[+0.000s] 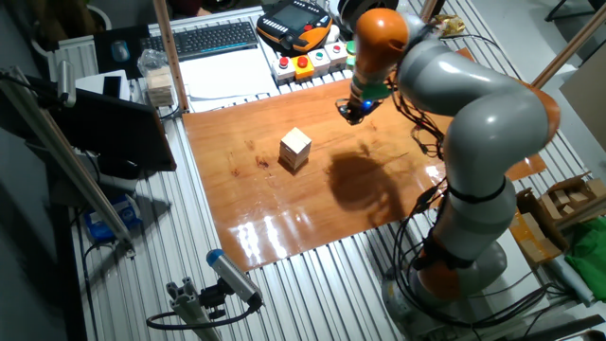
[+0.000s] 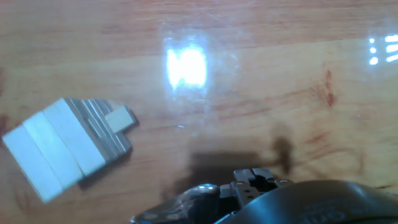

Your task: Play Jenga

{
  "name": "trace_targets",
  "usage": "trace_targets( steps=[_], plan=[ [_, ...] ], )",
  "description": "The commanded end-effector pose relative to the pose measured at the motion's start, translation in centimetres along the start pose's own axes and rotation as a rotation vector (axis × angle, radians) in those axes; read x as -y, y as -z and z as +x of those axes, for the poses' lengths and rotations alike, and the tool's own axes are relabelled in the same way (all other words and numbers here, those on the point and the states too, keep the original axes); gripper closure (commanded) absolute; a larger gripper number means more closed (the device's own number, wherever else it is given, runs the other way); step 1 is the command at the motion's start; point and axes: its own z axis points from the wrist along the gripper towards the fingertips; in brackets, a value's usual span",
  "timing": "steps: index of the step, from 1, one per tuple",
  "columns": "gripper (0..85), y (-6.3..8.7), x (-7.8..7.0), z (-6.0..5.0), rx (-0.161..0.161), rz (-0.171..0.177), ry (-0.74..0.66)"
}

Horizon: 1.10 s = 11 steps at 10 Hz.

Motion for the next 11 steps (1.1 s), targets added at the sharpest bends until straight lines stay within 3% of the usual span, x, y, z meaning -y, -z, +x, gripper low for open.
trace_targets(
  steps=[1, 6, 8, 9, 11],
  plan=[
    [84.3, -0.3, -0.5, -0.4, -0.006, 0.0, -0.009],
    [84.3, -0.2, -1.1, -0.8, -0.021, 0.001, -0.049],
    [84.3, -0.6, -1.5, -1.0, -0.016, -0.032, -0.059],
    [84.3, -0.8, -1.6, -1.1, -0.015, -0.032, -0.065],
    [84.3, -2.3, -1.7, -1.7, -0.008, -0.058, -0.078]
  ],
)
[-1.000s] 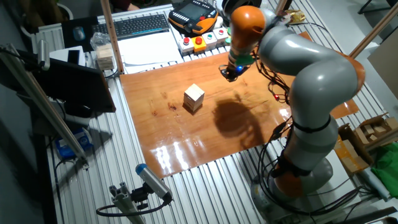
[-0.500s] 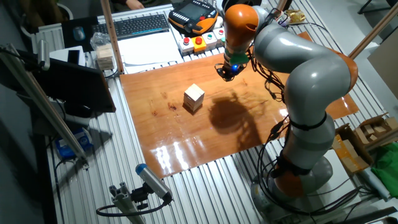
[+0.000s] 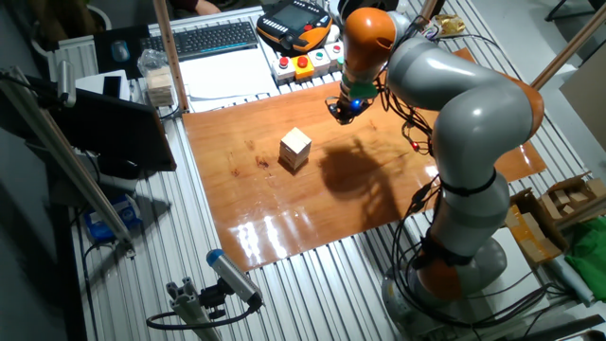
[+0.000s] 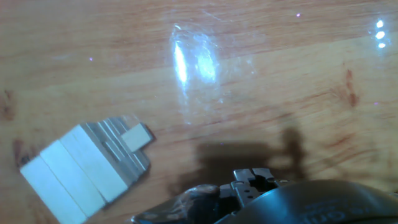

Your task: Play Jenga

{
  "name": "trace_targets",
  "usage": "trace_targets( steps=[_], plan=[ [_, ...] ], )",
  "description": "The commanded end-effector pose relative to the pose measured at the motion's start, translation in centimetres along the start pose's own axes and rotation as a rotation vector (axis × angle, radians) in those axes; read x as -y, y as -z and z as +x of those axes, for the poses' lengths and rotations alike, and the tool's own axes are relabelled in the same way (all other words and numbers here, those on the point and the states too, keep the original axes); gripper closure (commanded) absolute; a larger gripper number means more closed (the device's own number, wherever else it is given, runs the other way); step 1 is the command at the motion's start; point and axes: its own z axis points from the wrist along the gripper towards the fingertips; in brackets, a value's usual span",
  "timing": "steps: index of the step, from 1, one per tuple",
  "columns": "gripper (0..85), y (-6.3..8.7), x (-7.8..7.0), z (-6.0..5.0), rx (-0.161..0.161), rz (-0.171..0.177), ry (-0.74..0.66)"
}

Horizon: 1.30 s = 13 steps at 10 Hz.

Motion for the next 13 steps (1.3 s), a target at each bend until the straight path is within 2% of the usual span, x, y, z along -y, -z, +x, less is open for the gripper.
trace_targets(
  steps=[1, 6, 7, 11, 13],
  plan=[
    [84.3, -0.43, -0.01, -0.13, 0.004, -0.001, 0.001],
    [84.3, -1.04, -0.17, -0.19, -0.019, 0.01, -0.008],
    [84.3, -1.04, -0.17, -0.19, -0.023, 0.002, -0.008],
    [84.3, -1.04, -0.17, -0.19, -0.007, -0.006, -0.002],
    [84.3, -1.04, -0.17, -0.19, -0.006, 0.006, -0.005]
  ],
)
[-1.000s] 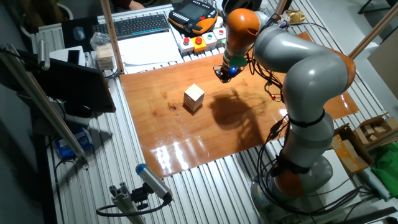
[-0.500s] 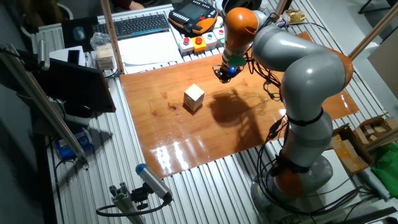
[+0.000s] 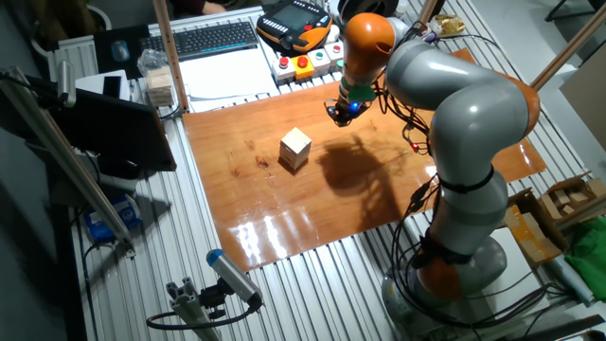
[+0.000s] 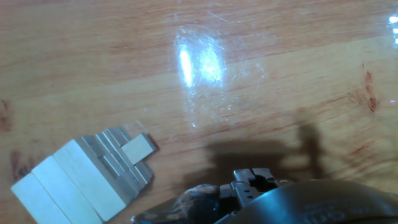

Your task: Play Jenga

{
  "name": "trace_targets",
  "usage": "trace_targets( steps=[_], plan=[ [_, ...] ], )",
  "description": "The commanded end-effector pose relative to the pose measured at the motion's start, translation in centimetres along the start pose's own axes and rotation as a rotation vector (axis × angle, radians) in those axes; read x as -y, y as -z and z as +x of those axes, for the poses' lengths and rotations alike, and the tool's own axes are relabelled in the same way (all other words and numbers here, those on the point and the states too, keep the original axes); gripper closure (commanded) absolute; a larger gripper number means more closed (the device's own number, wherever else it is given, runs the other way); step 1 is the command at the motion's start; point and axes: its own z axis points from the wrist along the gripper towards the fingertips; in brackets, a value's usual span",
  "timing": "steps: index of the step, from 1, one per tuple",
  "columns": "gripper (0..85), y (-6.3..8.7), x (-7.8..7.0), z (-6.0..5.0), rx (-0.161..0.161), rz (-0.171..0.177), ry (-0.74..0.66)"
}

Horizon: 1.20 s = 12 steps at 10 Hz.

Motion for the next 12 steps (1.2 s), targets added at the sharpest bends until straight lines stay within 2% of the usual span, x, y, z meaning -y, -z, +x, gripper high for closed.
trace_targets(
  steps=[1, 6, 7, 8, 9, 10, 11, 12],
  plan=[
    [84.3, 0.0, 0.01, 0.0, -0.003, 0.006, 0.002],
    [84.3, 0.0, 0.01, 0.0, 0.02, 0.015, -0.03],
    [84.3, 0.0, 0.01, 0.0, 0.035, 0.037, -0.035],
    [84.3, 0.0, 0.01, 0.0, 0.037, 0.04, -0.044],
    [84.3, 0.0, 0.01, 0.0, 0.037, 0.046, -0.056],
    [84.3, 0.0, 0.01, 0.0, 0.019, 0.007, -0.075],
    [84.3, 0.0, 0.01, 0.0, 0.016, 0.023, -0.099],
    [84.3, -0.32, -0.62, 0.01, 0.01, 0.019, -0.154]
  ],
)
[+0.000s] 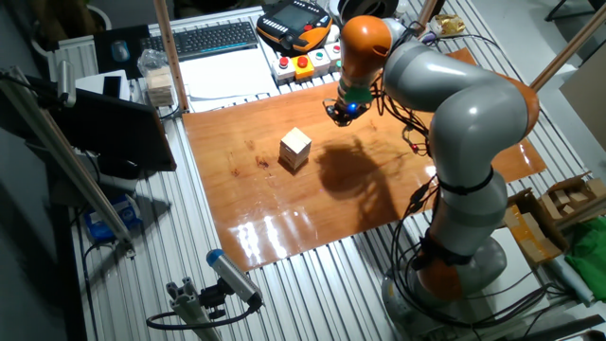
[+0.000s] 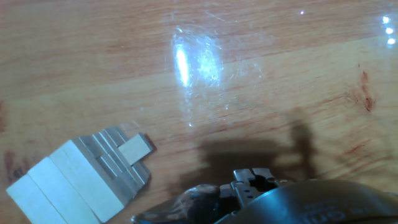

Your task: Play Jenga

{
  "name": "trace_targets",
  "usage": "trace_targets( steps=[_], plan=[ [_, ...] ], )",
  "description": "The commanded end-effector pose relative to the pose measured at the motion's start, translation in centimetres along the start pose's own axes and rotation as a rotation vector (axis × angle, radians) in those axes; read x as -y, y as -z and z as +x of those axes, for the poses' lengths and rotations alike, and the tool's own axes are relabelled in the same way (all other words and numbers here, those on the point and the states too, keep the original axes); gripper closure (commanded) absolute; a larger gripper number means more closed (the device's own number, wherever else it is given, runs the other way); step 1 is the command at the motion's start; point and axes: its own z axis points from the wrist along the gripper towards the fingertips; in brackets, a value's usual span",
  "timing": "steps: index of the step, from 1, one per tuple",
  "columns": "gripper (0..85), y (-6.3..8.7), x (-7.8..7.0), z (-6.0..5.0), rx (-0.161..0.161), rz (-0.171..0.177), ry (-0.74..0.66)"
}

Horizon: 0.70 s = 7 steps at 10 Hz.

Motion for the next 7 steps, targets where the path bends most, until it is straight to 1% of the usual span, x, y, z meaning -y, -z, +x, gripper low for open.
trace_targets(
  steps=[1, 2, 4, 5, 6, 7],
  plan=[
    [84.3, -0.4, -0.7, 0.1, 0.003, 0.003, -0.078],
    [84.3, -0.6, -0.8, 0.0, 0.0, 0.009, -0.108],
    [84.3, -1.1, -1.1, -0.5, -0.04, -0.001, -0.26],
    [84.3, -1.3, -1.2, -0.8, -0.054, -0.033, -0.348],
    [84.3, -1.6, -1.3, -1.0, -0.061, -0.06, -0.322],
    [82.3, -1.7, -1.4, -1.0, -0.048, -0.059, -0.26]
  ],
)
